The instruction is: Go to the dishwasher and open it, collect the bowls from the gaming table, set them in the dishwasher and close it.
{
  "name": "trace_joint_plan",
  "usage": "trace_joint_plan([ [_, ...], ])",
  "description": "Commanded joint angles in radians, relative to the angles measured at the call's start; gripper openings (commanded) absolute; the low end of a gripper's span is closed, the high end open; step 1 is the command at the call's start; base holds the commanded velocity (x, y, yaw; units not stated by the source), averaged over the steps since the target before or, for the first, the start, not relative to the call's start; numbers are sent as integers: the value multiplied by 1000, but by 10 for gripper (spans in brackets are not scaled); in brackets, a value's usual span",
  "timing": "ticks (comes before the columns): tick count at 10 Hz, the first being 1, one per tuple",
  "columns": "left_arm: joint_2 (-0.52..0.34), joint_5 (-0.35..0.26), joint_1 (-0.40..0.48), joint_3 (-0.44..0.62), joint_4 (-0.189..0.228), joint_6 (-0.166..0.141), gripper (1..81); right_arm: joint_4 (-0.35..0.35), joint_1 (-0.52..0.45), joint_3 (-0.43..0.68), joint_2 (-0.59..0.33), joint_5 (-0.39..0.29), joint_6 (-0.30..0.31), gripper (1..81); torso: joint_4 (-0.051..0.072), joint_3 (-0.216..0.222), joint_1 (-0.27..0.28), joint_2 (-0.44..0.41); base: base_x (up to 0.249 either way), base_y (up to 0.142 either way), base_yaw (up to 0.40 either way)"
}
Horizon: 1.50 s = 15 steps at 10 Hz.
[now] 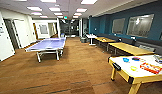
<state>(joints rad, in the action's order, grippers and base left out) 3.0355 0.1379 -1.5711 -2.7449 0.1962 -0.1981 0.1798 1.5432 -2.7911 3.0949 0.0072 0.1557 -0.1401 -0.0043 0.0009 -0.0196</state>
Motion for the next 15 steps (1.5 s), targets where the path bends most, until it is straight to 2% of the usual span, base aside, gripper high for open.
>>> trace_joint_plan([
  [1,0,-43,45,1,5,5,811,3,-56,4,9,-49,-2,811,0,0,0,0,167,-75,0],
  [4,0,-43,45,1,-1,5,811,3,-60,6,9,-49,-4,811,0,0,0,0,165,-75,0],
  [7,0,-43,45,1,0,5,811,3,-61,6,9,-49,-4,811,0,0,0,0,153,0,0],
  [15,0,-43,47,-3,-3,3,811,3,-61,6,9,-49,-4,811,0,0,0,0,8,0,0],
])
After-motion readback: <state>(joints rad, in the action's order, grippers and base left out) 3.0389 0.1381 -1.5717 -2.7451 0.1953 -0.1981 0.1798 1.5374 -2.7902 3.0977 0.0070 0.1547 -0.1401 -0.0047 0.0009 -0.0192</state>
